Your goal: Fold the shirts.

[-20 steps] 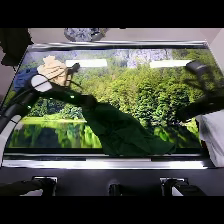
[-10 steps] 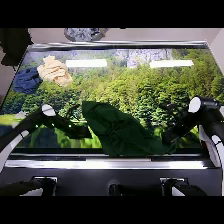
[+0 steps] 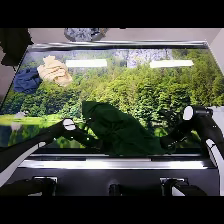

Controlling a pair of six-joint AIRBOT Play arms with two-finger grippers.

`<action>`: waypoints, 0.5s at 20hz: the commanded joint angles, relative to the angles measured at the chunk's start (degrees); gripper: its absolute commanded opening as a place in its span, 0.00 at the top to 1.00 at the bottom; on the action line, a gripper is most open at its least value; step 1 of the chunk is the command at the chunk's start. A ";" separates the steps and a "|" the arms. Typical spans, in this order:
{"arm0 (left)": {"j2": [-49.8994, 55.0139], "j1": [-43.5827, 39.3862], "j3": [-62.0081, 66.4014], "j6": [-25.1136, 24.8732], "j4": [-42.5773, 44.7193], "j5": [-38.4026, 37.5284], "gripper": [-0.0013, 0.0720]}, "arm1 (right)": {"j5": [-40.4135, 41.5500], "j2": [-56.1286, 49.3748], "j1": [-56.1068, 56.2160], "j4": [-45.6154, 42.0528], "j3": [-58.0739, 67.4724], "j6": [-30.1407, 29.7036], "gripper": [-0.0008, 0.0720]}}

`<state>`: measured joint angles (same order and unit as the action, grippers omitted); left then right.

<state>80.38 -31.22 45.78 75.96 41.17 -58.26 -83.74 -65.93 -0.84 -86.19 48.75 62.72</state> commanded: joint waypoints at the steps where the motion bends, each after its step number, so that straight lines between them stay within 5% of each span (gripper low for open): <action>1: 0.72 -5.57 -0.17 3.45 -1.77 8.52 0.06 | 4.13 -0.04 -0.02 0.00 -2.49 2.67 0.01; 4: 1.05 -7.85 -0.17 8.17 -1.75 13.70 0.08 | 4.22 -0.55 -0.02 0.07 -2.58 2.69 0.01; 5: 1.14 -7.91 -0.17 9.01 -1.75 14.56 0.18 | 4.26 -0.76 -0.02 0.11 -2.58 2.69 0.02; 9: 1.18 -7.41 -0.17 9.40 -1.66 14.51 0.90 | 6.05 -0.81 -0.02 0.63 -2.60 2.69 0.05; 10: 1.07 -7.41 -0.15 7.61 -1.55 14.19 0.94 | 6.43 -0.81 -0.02 0.94 -2.60 2.69 0.08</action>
<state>81.52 -38.39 45.56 84.12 39.92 -44.77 -78.76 -66.65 -0.84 -85.86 46.26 65.21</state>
